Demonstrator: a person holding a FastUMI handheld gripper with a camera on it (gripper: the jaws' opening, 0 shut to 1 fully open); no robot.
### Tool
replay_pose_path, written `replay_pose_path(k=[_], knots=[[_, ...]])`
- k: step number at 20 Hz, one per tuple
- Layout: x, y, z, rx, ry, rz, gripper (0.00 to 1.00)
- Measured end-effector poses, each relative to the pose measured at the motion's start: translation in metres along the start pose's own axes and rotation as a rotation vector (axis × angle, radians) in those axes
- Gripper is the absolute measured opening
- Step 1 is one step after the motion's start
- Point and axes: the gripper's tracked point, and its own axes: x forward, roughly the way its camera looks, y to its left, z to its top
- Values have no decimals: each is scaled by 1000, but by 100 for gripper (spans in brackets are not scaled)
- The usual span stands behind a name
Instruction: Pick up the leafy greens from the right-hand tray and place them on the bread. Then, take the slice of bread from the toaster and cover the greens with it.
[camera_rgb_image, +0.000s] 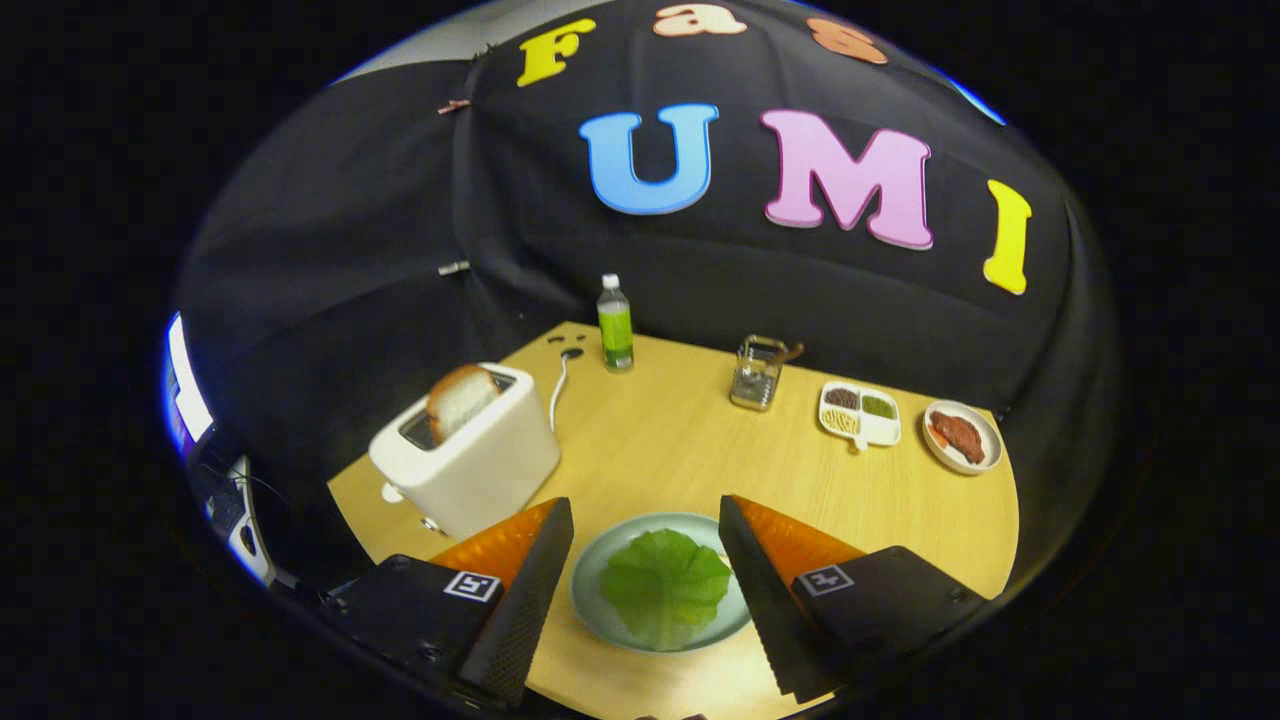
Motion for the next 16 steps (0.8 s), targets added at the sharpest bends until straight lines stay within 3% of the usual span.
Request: replay_pose_path(k=[4,8,12,16], knots=[[-20,39,66,-56,-160,28,91],[-17,94,108,-51,-222,120,91],[10,143,104,-41,-152,198,91],[48,175,78,-28,-45,199,91]])
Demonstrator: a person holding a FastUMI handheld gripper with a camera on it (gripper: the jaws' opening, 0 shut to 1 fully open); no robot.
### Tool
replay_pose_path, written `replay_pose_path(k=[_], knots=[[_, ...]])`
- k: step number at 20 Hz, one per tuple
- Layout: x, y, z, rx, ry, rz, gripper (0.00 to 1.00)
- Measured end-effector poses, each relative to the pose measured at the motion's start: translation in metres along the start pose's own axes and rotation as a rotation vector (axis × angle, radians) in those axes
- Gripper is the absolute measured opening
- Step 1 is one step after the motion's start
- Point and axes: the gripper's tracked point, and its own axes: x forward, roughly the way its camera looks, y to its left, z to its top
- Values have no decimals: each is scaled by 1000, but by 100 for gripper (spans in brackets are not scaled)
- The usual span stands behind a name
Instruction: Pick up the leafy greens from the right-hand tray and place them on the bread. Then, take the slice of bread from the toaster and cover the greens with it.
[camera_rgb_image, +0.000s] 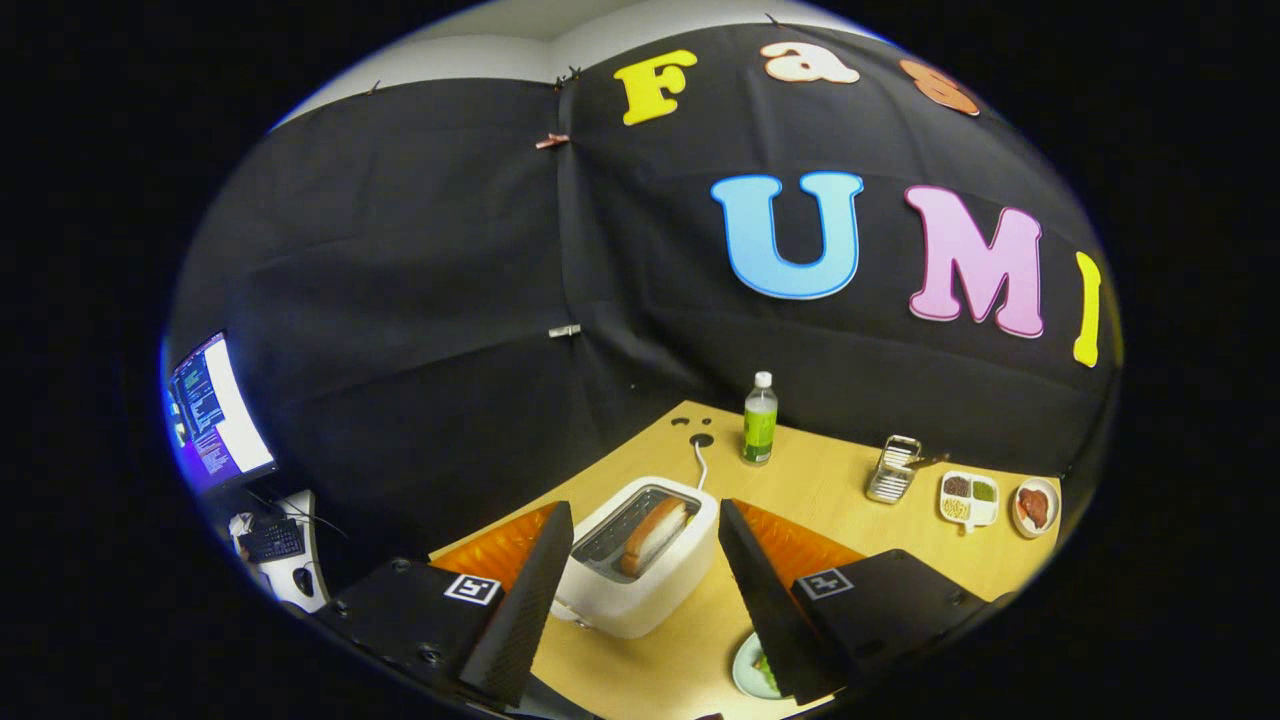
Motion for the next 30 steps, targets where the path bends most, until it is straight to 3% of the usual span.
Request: replay_pose_path(k=[6,11,13,18,20,30], knots=[[74,0,-43,172,147,-74,93],[118,-4,-64,214,210,-128,93],[128,-9,-72,234,227,-157,83],[136,-13,-80,328,274,-190,30],[131,-15,-78,342,270,-213,17],[80,-12,-8,357,113,-149,13]])
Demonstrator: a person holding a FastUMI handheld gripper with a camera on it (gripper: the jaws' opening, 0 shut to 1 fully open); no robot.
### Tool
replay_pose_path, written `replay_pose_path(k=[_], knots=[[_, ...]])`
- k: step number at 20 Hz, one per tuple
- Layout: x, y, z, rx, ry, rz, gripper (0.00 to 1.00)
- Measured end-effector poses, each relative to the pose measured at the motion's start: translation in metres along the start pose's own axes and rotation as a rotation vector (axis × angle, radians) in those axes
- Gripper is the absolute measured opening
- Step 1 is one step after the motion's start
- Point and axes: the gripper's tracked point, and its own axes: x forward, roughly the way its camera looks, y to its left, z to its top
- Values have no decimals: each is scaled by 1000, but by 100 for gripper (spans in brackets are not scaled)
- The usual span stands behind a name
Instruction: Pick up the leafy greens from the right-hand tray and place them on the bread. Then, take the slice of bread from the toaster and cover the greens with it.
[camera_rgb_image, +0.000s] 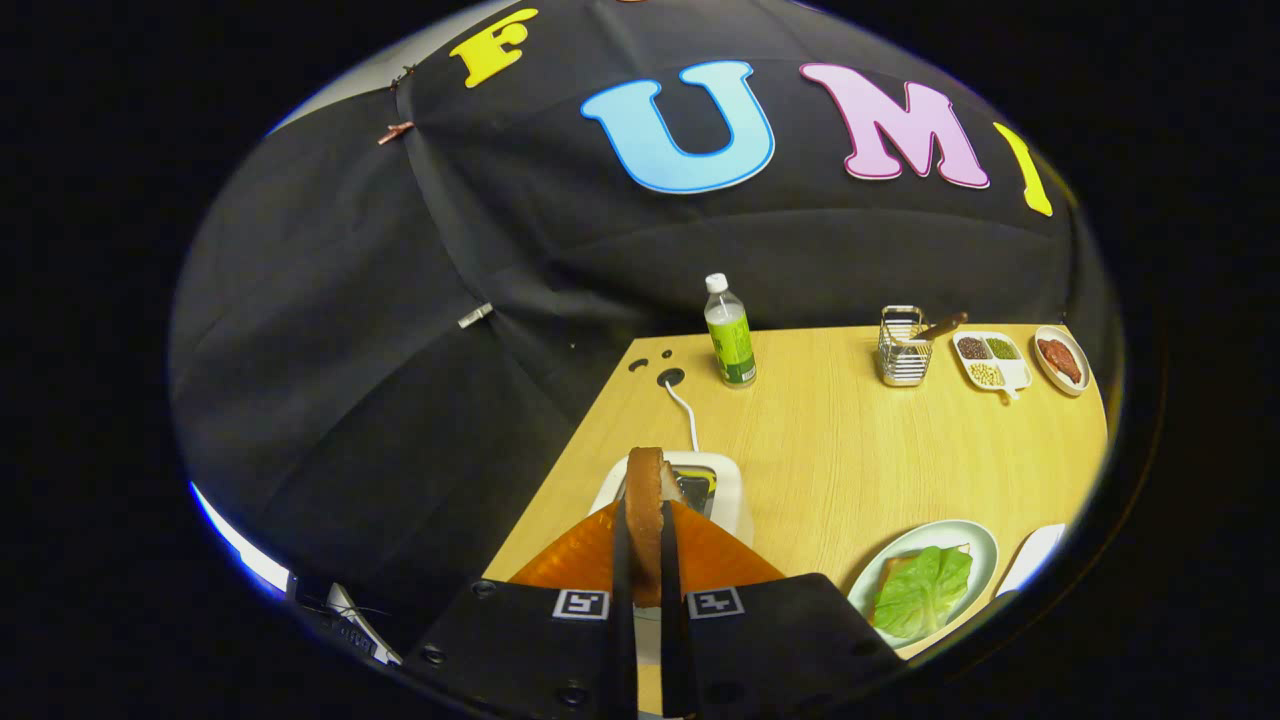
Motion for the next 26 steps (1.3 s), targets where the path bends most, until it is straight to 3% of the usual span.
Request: replay_pose_path(k=[6,14,18,21,26], knots=[[-70,-27,39,5,-98,18,13],[-140,-140,22,8,-128,-152,14],[-139,-193,-9,74,-102,-242,13],[-124,-220,-34,29,-88,-302,13],[-88,-214,-64,63,-66,-269,13]])
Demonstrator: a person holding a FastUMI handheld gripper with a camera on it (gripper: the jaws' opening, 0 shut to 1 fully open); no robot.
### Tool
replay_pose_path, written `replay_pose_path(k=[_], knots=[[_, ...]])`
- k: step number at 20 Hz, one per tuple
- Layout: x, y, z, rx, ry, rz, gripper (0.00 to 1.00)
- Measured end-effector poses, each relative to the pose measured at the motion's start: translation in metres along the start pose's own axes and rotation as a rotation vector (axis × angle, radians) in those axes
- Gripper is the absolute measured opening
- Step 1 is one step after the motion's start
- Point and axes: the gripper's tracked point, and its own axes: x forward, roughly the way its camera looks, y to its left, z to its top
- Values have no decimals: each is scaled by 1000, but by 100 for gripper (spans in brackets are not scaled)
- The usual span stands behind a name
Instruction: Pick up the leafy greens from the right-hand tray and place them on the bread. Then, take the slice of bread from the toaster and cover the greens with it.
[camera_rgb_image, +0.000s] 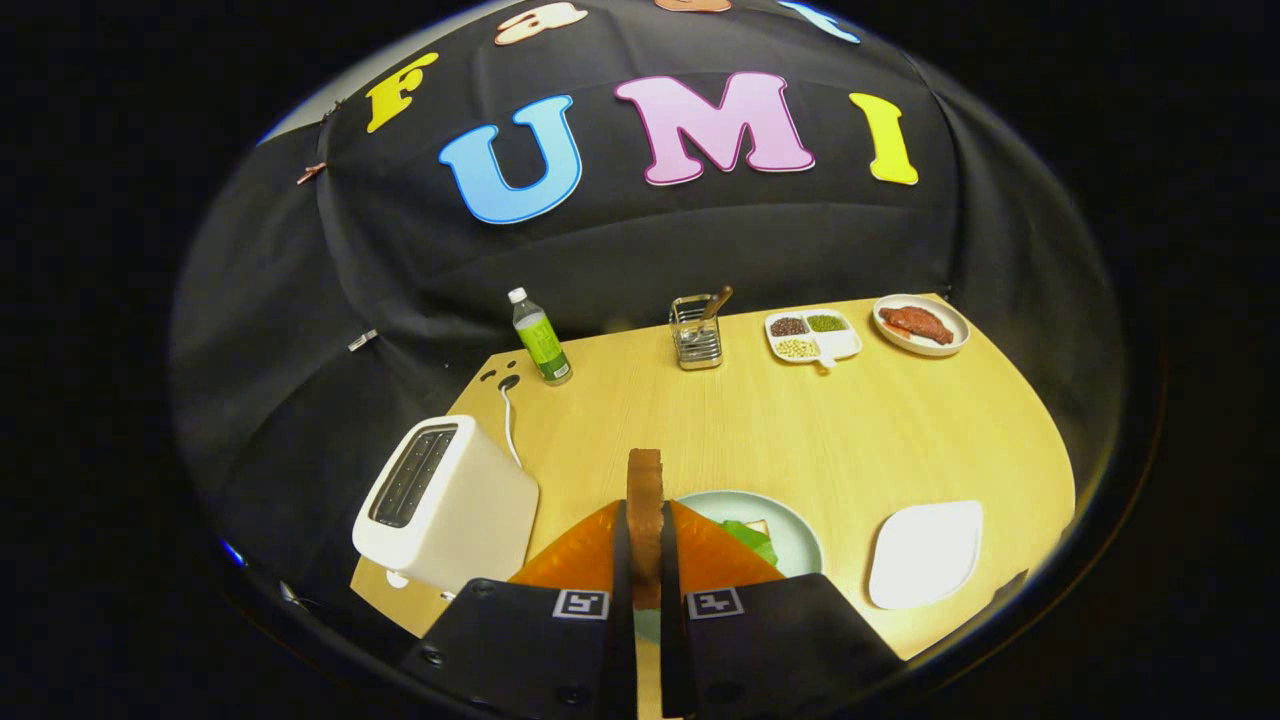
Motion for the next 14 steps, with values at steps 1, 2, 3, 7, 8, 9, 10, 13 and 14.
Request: replay_pose_path(k=[1,2,3,7,8,9,10,13,14], knots=[[6,2,-5,6,3,5,13],[11,3,-13,32,18,9,14],[15,3,-20,73,31,14,14],[31,-22,-43,180,69,-23,14],[34,-31,-48,203,73,-35,14],[38,-42,-52,220,79,-54,13],[42,-54,-58,225,90,-77,14],[51,-81,-76,148,118,-132,14],[53,-85,-83,111,132,-144,14]])
